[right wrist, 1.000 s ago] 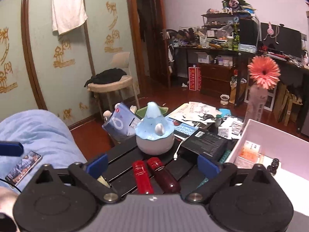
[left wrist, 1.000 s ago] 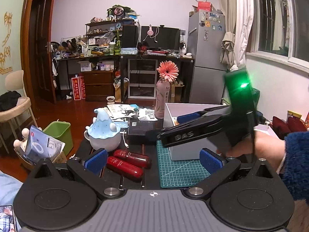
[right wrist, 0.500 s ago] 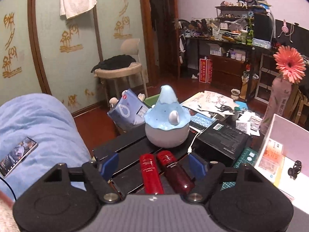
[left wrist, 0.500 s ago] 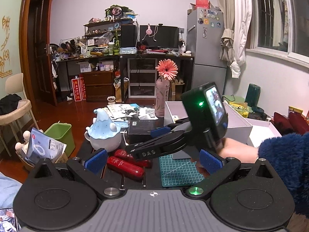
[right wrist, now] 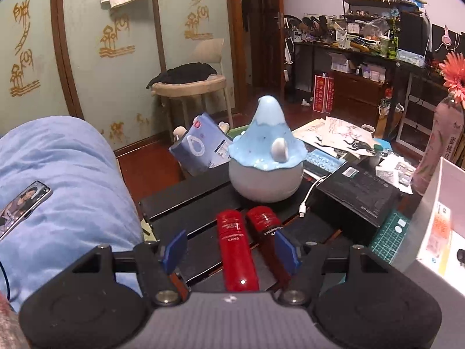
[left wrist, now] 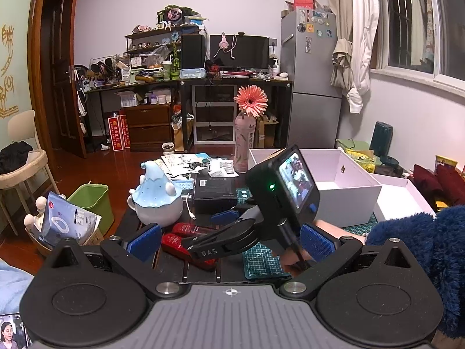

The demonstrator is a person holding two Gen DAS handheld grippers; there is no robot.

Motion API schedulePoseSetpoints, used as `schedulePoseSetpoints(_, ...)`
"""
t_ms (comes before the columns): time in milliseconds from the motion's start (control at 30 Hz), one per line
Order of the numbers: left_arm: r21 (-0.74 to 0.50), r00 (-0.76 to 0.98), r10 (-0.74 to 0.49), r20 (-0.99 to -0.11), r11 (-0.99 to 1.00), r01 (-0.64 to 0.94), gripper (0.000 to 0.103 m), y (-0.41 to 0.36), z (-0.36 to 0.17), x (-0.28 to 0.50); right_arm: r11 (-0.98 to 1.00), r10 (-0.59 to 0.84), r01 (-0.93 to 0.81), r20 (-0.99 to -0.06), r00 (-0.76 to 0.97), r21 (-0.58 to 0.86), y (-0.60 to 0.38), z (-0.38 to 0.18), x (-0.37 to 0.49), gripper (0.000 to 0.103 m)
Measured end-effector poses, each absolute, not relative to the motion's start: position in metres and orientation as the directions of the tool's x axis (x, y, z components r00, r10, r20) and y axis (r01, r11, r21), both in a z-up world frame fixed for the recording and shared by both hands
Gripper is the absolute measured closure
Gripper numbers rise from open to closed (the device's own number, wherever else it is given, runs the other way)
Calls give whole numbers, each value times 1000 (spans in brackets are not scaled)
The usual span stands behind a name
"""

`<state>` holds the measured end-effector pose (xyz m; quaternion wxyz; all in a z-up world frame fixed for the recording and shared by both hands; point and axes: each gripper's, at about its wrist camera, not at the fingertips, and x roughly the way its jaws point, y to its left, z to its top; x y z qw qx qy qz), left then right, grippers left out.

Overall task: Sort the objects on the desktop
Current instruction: 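Lower the right gripper around the nearer red bottle and close it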

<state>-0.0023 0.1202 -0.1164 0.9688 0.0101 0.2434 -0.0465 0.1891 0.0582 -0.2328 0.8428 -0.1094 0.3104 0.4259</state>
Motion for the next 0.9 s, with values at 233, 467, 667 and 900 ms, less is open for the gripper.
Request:
schedulePoseSetpoints(233,-5,874,-89,-477,995,98,0,118,-117,0,593,615,-805,-653,442,14,73,-251,189,37)
schedulePoseSetpoints(467,-9,872,-91,-481,995,99,0,119,-118,1,592,588,-806,-687,427,6,84,-264,199,66)
schedulePoseSetpoints(667,-14,870,-94,-484,995,100,0,120,-119,2,602,568,-798,-714,410,21,90,-274,209,66)
schedulePoseSetpoints(900,-29,868,-101,-487,995,100,0,121,-119,3,608,560,-793,-730,392,41,92,-284,215,66)
